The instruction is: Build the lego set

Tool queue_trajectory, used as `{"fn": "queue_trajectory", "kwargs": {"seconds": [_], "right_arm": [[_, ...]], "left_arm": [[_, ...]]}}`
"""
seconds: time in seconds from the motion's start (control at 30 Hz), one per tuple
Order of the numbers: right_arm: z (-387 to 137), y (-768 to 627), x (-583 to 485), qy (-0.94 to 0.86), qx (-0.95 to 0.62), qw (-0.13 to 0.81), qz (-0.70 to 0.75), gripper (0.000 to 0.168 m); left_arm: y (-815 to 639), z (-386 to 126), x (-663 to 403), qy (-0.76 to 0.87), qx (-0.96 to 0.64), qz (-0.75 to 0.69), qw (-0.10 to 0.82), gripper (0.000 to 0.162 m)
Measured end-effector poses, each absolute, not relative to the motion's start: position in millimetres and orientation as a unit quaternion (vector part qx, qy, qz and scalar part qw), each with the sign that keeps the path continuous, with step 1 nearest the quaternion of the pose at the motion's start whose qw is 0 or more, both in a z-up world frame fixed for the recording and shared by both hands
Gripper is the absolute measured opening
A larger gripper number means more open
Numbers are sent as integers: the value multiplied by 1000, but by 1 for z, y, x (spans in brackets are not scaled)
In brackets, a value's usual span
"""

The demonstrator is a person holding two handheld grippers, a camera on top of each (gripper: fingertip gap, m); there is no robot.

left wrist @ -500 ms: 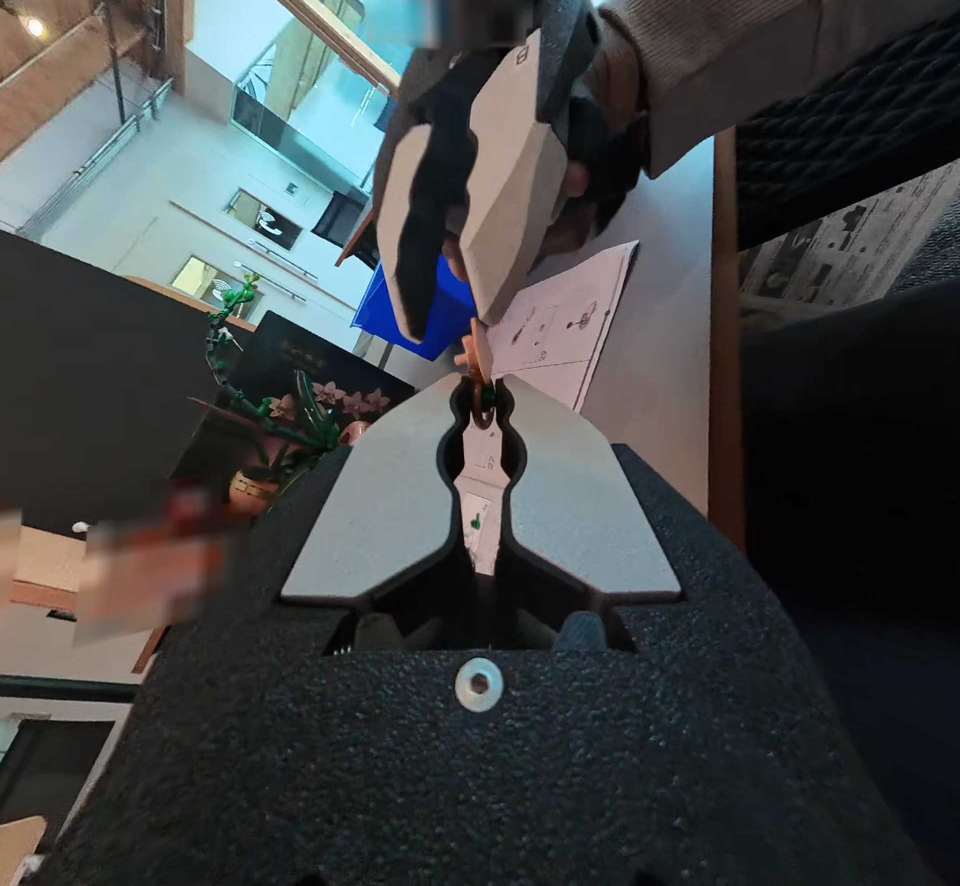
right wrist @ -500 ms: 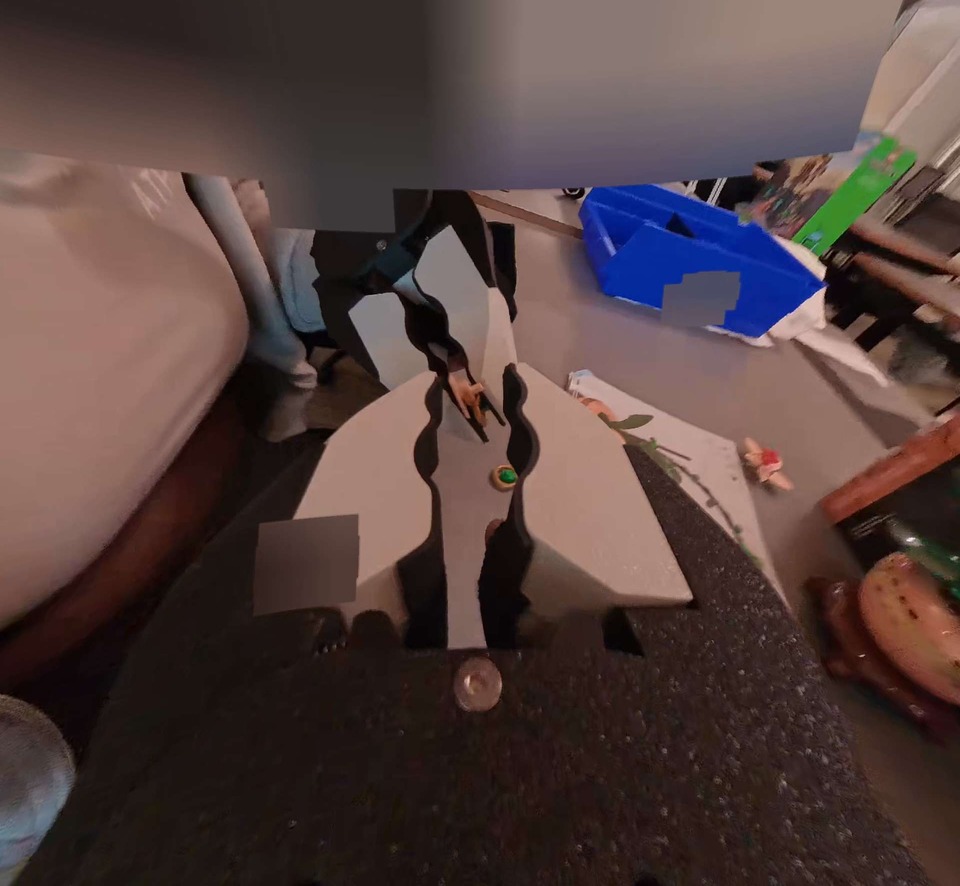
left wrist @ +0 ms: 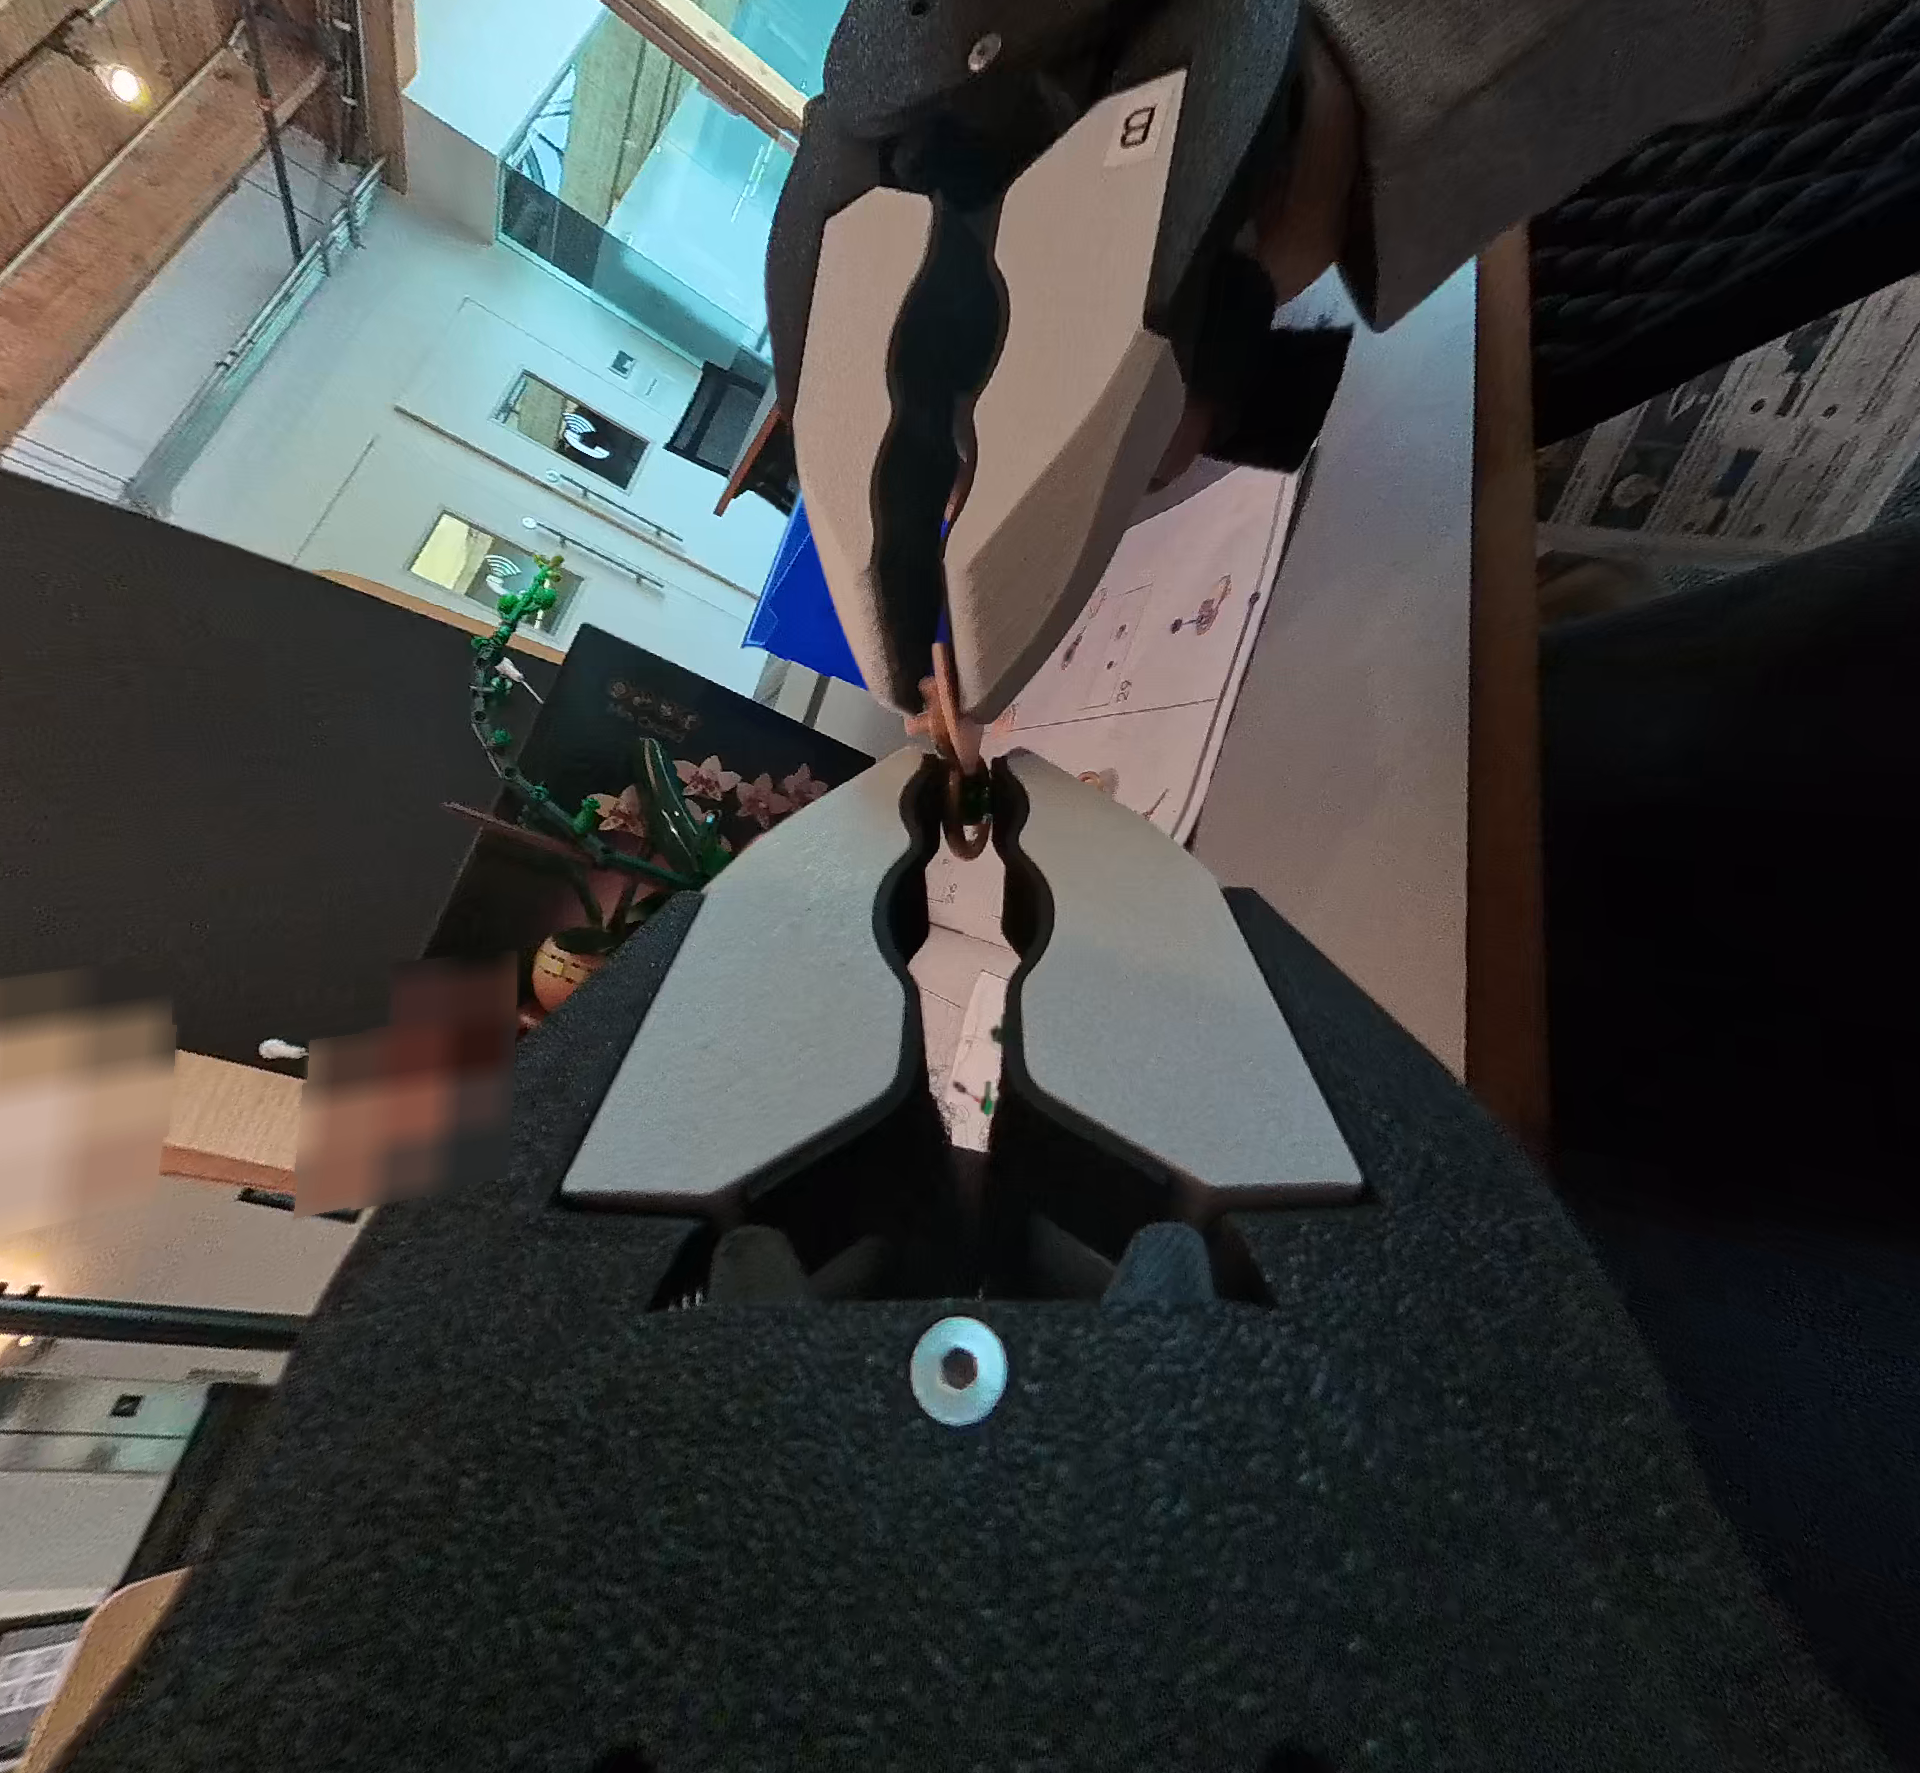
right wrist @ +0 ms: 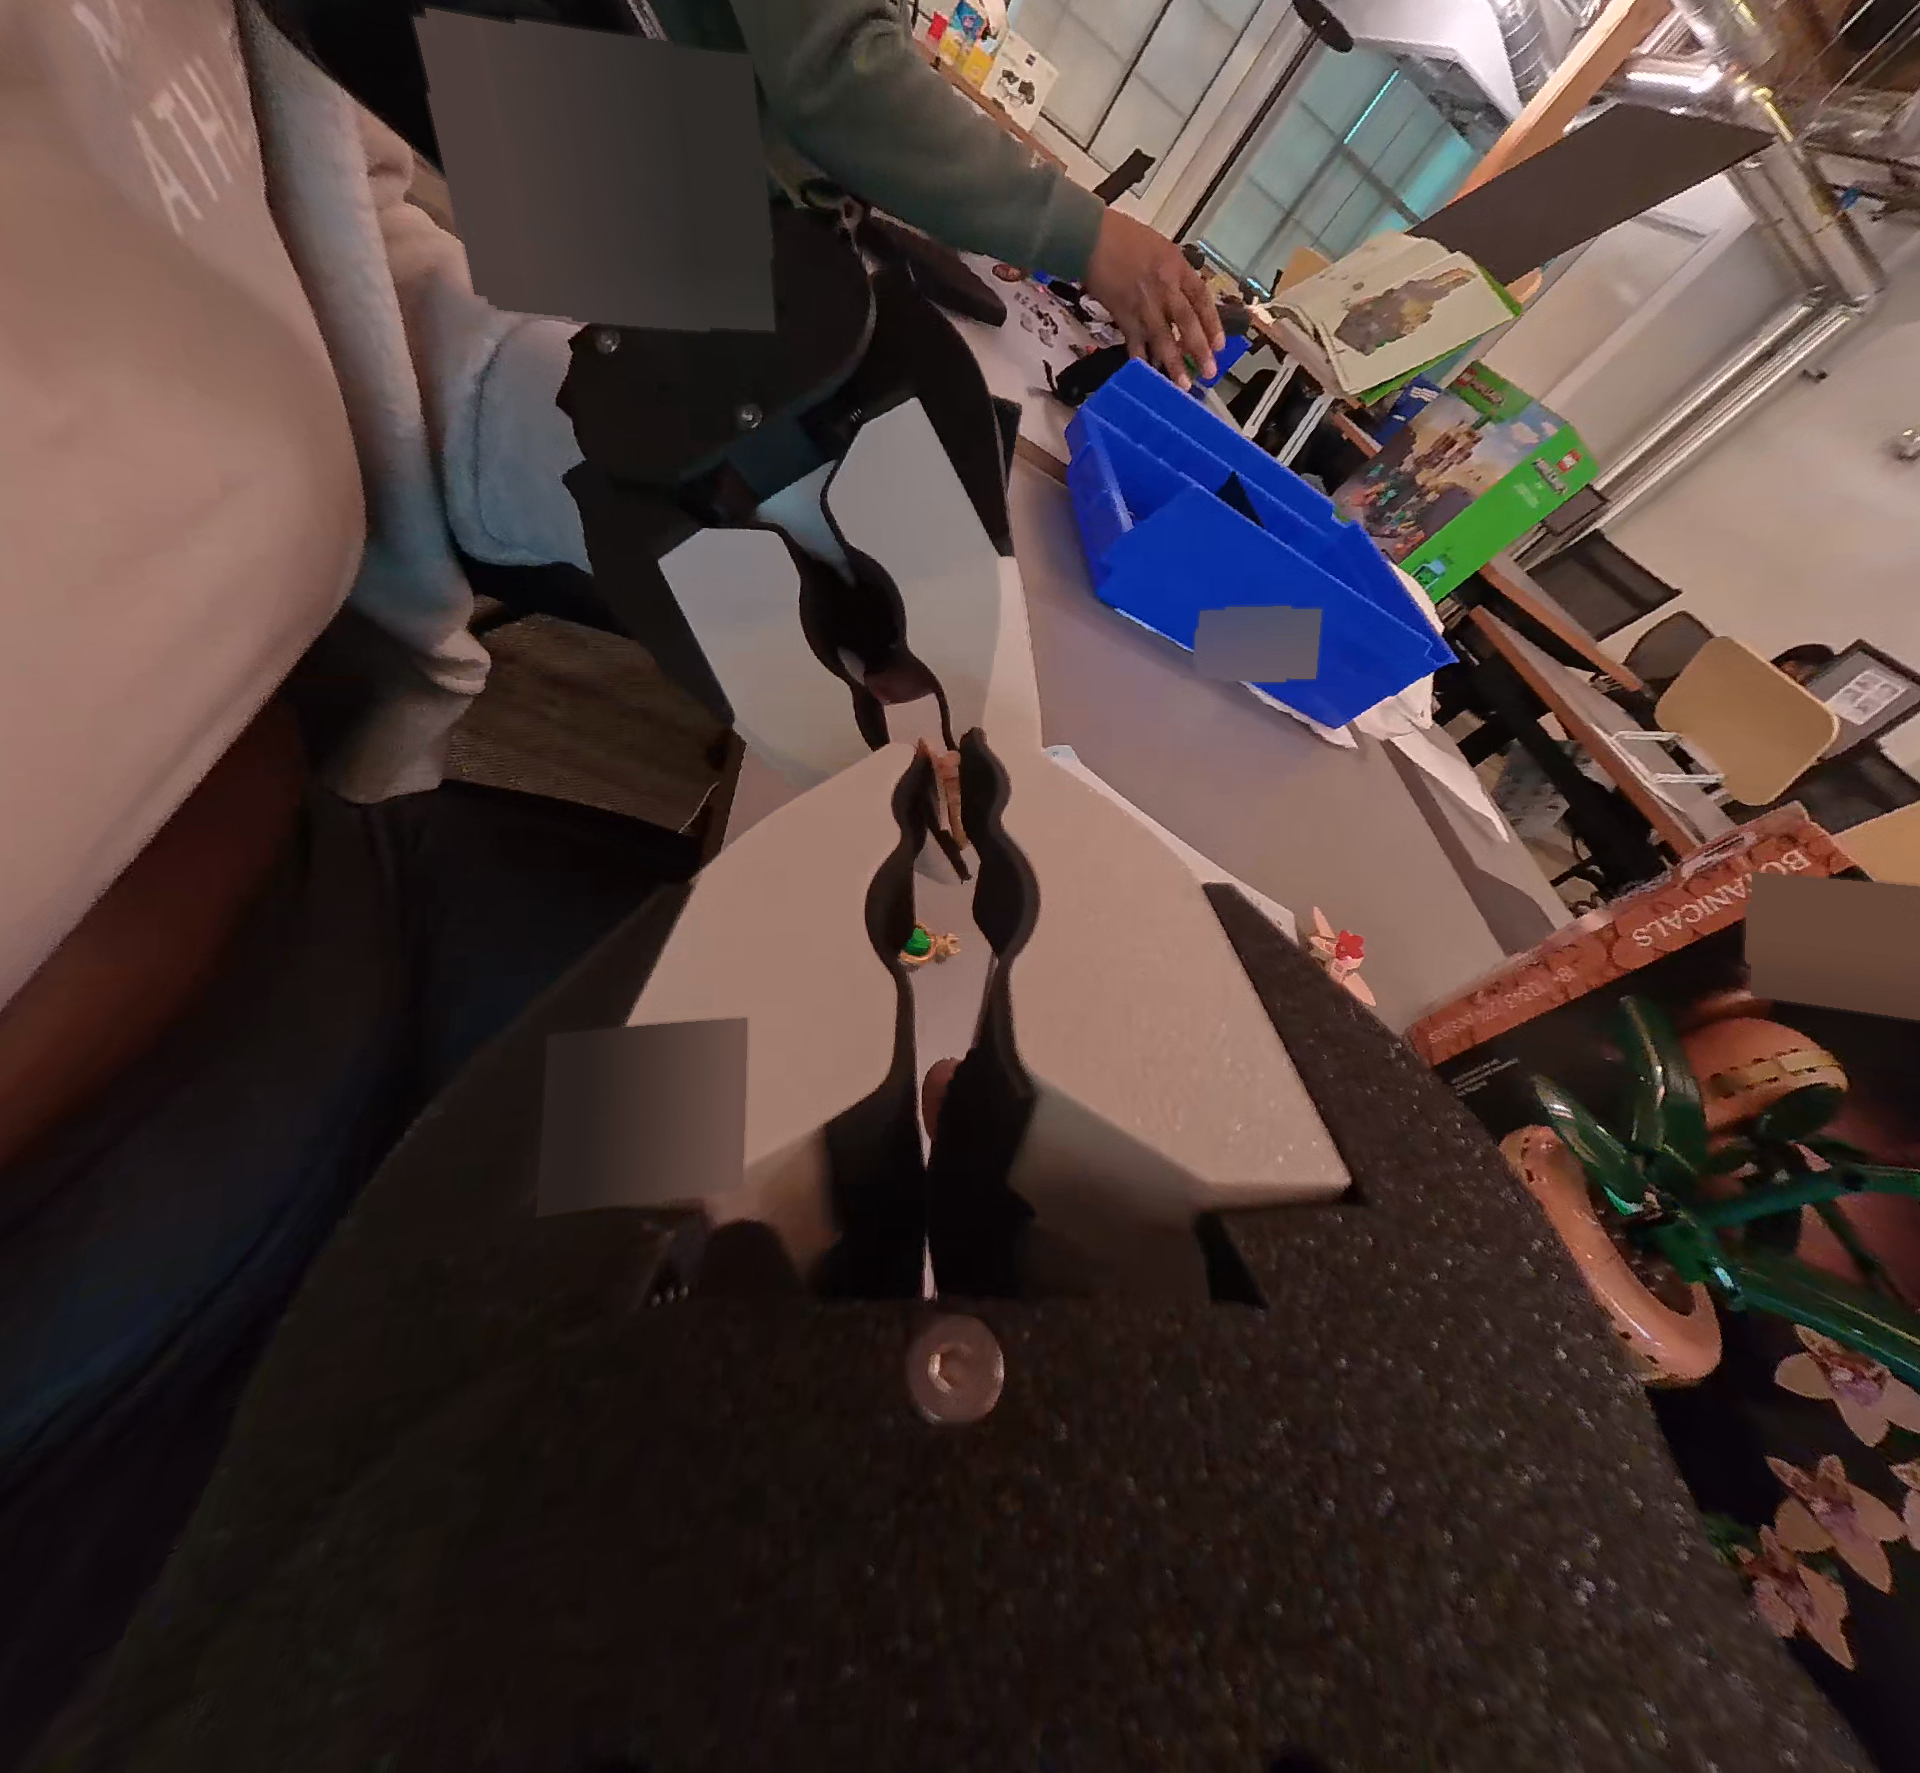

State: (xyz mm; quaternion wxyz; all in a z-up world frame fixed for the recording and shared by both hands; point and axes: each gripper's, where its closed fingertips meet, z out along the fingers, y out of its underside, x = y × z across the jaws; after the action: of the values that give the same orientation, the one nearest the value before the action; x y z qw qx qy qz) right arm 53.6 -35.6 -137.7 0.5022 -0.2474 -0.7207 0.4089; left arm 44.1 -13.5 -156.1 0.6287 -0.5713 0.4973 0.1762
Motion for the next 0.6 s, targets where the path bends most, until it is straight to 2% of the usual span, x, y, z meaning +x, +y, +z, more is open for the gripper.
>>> {"fn": "queue_trajectory", "kwargs": {"seconds": [0.5, 0.6], "right_arm": [[-147, -41, 56, -729, -258, 486, 407, 6], [-141, -37, 53, -715, -265, 506, 404, 8]], "left_arm": [[-20, -164, 50, 542, -563, 126, 610, 8], [-19, -161, 50, 515, -579, 90, 625, 8]]}}
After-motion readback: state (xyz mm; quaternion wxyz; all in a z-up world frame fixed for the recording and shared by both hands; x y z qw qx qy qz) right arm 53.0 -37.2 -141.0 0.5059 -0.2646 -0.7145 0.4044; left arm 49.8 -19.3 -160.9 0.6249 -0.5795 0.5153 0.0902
